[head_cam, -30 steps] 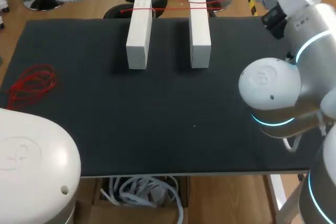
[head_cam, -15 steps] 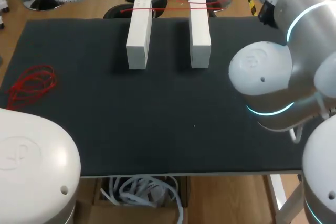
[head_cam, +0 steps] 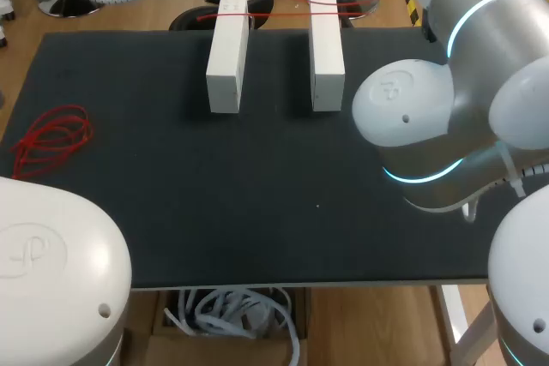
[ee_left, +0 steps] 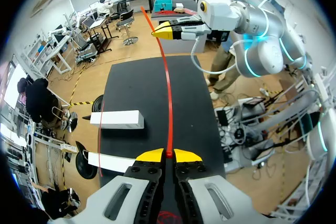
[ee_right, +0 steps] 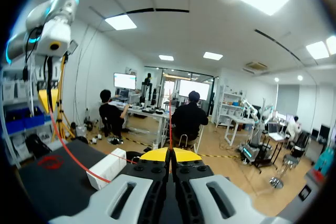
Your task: Grab the tape and strap the tape.
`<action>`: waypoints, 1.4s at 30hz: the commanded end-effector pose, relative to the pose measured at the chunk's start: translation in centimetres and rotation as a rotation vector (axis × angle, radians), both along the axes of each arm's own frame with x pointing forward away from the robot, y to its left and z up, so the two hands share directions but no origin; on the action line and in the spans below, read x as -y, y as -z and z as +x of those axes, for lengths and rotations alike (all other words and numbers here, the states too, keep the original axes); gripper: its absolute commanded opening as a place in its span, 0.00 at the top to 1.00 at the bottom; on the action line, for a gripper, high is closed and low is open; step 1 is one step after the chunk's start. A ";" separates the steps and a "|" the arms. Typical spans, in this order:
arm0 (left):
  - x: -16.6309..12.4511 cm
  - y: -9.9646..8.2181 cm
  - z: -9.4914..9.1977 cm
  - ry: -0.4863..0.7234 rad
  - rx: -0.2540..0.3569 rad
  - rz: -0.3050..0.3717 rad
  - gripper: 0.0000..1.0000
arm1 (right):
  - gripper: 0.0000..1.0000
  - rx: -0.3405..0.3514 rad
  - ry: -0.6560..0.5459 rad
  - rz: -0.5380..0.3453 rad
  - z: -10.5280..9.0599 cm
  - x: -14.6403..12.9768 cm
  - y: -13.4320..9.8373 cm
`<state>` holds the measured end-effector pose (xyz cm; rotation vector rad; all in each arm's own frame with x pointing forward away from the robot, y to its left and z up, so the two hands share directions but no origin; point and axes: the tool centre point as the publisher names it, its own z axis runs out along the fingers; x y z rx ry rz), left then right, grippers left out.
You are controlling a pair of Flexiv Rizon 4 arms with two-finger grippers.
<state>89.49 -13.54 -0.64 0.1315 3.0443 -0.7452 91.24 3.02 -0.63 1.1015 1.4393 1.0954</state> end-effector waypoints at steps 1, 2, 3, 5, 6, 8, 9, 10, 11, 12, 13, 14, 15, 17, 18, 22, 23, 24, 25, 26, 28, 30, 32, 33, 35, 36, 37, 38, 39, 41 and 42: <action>0.0 -0.1 -0.1 -0.002 0.000 0.004 1.00 | 1.00 0.021 0.022 -0.396 -0.3 -1.8 -0.4; 0.0 -0.1 -0.1 -0.002 0.000 0.004 1.00 | 1.00 0.048 0.014 -0.485 -0.4 -2.0 -0.3; 0.0 -0.1 -0.1 -0.002 0.000 0.004 1.00 | 1.00 0.052 0.000 -0.540 -0.5 -2.2 -0.3; 0.0 -0.1 -0.1 -0.002 0.000 0.004 1.00 | 1.00 0.081 -0.014 -0.642 -0.5 -2.3 -0.2; 0.0 -0.1 -0.1 -0.002 0.000 0.004 1.00 | 1.00 0.085 -0.023 -0.677 -0.5 -2.2 -0.2; 0.0 -0.1 -0.1 -0.002 0.000 0.004 1.00 | 1.00 0.109 -0.036 -0.764 -0.4 -2.2 -0.2; 0.0 -0.1 -0.1 -0.002 0.000 0.004 1.00 | 1.00 0.120 -0.045 -0.801 -0.4 -2.2 -0.2; 0.0 -0.1 -0.1 -0.002 0.000 0.004 1.00 | 1.00 0.134 -0.051 -0.837 -0.3 -2.2 -0.2; 0.0 -0.1 -0.1 -0.002 0.000 0.004 1.00 | 1.00 0.149 -0.056 -0.882 -0.3 -2.2 -0.2; 0.0 -0.1 -0.1 -0.002 0.000 0.004 1.00 | 1.00 0.164 -0.067 -0.924 -0.2 -2.2 -0.2; 0.0 -0.1 -0.1 -0.002 0.000 0.004 1.00 | 1.00 0.169 -0.084 -0.957 -0.2 -2.2 -0.1; 0.0 -0.1 -0.1 -0.002 0.000 0.004 1.00 | 1.00 0.176 -0.092 -0.993 -0.2 -2.2 -0.1; 0.0 -0.1 -0.1 -0.002 0.000 0.004 1.00 | 1.00 0.178 -0.103 -1.022 -0.2 -2.3 -0.1; 0.0 -0.1 -0.1 -0.002 0.000 0.004 1.00 | 1.00 0.187 -0.129 -1.087 -0.2 -2.3 -0.1; 0.0 -0.1 -0.1 -0.002 0.000 0.004 1.00 | 1.00 0.182 -0.146 -1.111 -0.2 -2.4 -0.1; 0.0 -0.1 -0.1 -0.002 0.000 0.004 1.00 | 1.00 0.155 -0.211 -1.205 -0.4 -2.4 -0.2; 0.0 -0.1 -0.1 -0.002 0.000 0.004 1.00 | 1.00 0.145 -0.226 -1.228 -0.4 -2.4 -0.2; 0.0 -0.1 -0.1 -0.002 0.000 0.004 1.00 | 1.00 0.137 -0.234 -1.243 -0.4 -2.4 -0.2; 0.0 -0.1 -0.1 -0.002 0.000 0.004 1.00 | 1.00 0.116 -0.253 -1.259 -0.4 -2.4 -0.3; 0.0 -0.1 -0.1 -0.002 0.000 0.004 1.00 | 1.00 0.113 -0.264 -1.279 -0.5 -2.4 -0.4; 0.0 -0.1 -0.1 -0.002 0.000 0.004 1.00 | 1.00 0.087 -0.295 -1.305 -0.6 -2.4 -0.6; 0.0 -0.1 -0.1 -0.002 0.000 0.004 1.00 | 1.00 0.064 -0.311 -1.336 -0.6 -2.4 -0.8; 0.0 -0.1 -0.1 -0.002 0.000 0.004 1.00 | 1.00 0.052 -0.342 -1.366 -0.7 -2.3 -1.1; 0.0 -0.1 -0.1 -0.002 0.000 0.004 1.00 | 1.00 0.044 -0.345 -1.378 -0.8 -2.3 -1.2; 0.0 -0.1 -0.1 -0.002 0.000 0.004 1.00 | 1.00 0.038 -0.350 -1.379 -0.9 -2.2 -1.7; 0.0 -0.1 -0.1 -0.002 0.000 0.004 1.00 | 1.00 0.024 -0.304 -1.348 -0.7 -2.2 -2.0; 0.0 -0.1 -0.1 -0.002 0.000 0.004 1.00 | 1.00 0.017 -0.267 -1.286 -0.6 -2.2 -2.4; 0.0 -0.1 -0.1 -0.002 0.000 0.004 1.00 | 1.00 0.017 -0.267 -1.286 -0.6 -2.2 -2.4; 0.0 -0.1 -0.1 -0.002 0.000 0.004 1.00 | 1.00 0.017 -0.267 -1.286 -0.6 -2.2 -2.4; 0.0 -0.1 -0.1 -0.002 0.000 0.004 1.00 | 1.00 0.017 -0.267 -1.286 -0.6 -2.2 -2.4; 0.0 -0.1 -0.1 -0.002 0.000 0.004 1.00 | 1.00 0.017 -0.267 -1.286 -0.6 -2.2 -2.4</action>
